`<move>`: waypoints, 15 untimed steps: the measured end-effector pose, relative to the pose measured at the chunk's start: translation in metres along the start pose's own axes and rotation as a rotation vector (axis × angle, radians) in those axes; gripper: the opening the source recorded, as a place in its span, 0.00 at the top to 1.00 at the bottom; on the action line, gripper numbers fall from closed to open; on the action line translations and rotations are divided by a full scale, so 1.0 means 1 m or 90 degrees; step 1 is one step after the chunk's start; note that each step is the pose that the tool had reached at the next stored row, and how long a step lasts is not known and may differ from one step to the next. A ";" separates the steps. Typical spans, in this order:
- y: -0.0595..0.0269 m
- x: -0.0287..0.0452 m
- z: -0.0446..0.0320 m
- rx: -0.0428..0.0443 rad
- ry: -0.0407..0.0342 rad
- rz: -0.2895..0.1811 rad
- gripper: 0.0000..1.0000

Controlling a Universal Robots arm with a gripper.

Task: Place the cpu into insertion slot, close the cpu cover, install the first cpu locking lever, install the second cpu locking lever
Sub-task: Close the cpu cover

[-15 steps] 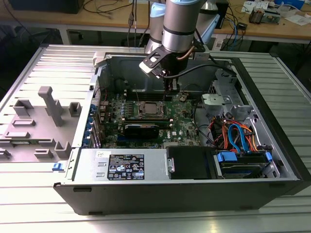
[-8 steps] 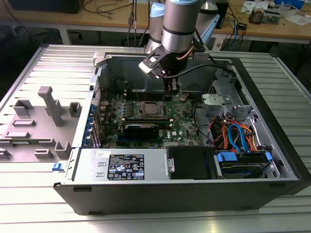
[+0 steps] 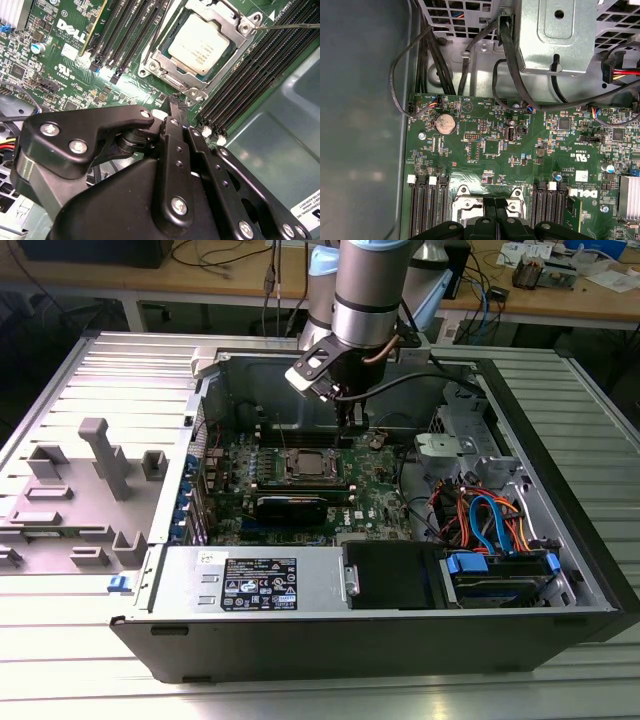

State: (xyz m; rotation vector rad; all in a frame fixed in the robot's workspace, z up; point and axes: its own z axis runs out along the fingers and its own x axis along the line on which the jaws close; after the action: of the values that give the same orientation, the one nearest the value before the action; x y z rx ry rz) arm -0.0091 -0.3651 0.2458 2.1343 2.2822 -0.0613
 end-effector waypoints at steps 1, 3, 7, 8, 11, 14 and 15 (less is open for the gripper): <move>0.0000 0.0000 0.0000 0.0000 0.0000 0.000 0.89; 0.0000 0.0000 0.0000 0.0000 0.0000 0.000 0.89; 0.0000 0.0000 0.0001 0.0002 0.0000 0.000 0.89; -0.0002 0.0000 0.0001 0.0002 0.0000 0.000 0.89; -0.0035 0.0002 0.0006 0.0001 0.0001 0.000 0.89; -0.0065 -0.0013 0.0018 0.0000 0.0002 0.000 0.89; -0.0069 -0.0022 0.0021 0.0000 0.0002 0.000 0.89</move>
State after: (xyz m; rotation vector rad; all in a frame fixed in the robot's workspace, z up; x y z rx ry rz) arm -0.0158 -0.3678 0.2438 2.1344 2.2825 -0.0610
